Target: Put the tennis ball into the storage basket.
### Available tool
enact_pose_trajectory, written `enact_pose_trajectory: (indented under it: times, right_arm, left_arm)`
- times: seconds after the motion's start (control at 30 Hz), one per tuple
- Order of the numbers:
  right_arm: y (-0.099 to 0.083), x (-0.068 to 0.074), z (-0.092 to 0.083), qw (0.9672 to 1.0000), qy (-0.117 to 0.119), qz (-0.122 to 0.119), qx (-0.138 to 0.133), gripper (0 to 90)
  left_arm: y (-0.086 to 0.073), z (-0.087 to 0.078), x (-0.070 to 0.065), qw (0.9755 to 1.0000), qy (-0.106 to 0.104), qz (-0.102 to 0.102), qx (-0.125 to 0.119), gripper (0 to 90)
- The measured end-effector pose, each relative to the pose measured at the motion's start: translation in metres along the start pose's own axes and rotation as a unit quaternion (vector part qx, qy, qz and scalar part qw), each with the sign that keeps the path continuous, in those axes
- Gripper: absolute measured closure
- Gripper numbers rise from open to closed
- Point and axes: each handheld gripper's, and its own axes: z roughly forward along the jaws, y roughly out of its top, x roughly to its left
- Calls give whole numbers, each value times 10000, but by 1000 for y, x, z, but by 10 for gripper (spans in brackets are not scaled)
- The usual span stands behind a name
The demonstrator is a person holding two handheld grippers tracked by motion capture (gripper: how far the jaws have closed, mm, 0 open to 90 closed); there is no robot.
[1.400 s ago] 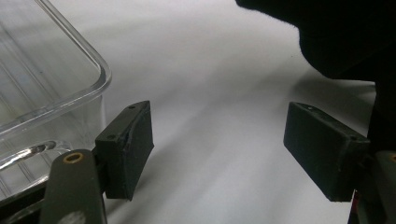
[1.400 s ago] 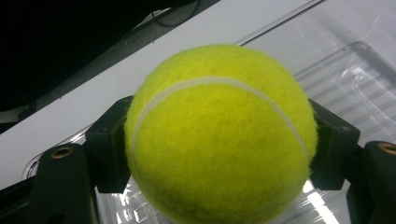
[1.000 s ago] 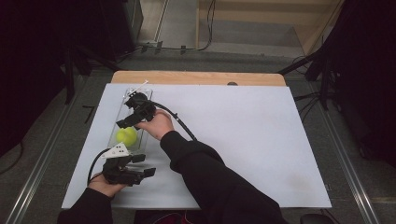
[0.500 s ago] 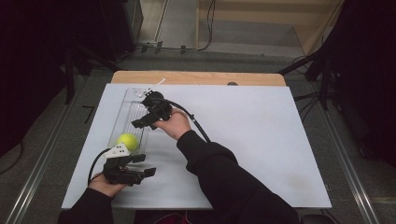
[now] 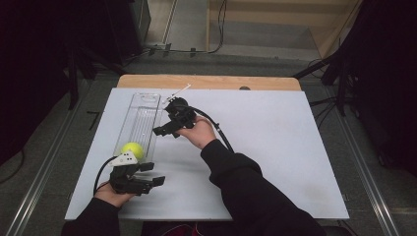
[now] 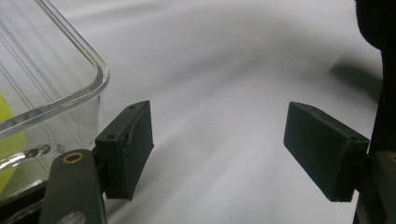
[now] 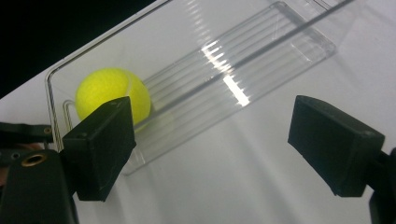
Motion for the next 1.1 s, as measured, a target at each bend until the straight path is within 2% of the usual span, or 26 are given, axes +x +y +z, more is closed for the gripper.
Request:
enact_pose_trajectory:
  times: [0.07,0.17,0.33,0.53,0.93,1.1]
  right_arm:
    - [-5,-2,-5,10000,-11,-26,-33,176]
    - [-13,-5,-13,9998,-76,-65,-145,176]
    - [-26,-10,-26,9997,-153,-89,-145,180]
    - [-41,-13,-38,9998,-183,-58,-80,180]
    - [-79,-21,-61,9993,-198,63,-301,181]
    - [-87,-25,-68,9992,-282,73,-261,180]
  left_arm:
    - [0,0,0,10000,6,6,-4,244]
    - [0,0,0,10000,5,16,-9,244]
    - [0,0,0,10000,18,17,0,244]
    - [0,1,0,10000,5,4,-1,244]
    - [0,1,-1,10000,34,6,-10,244]
    - [1,1,-1,10000,18,33,-1,244]
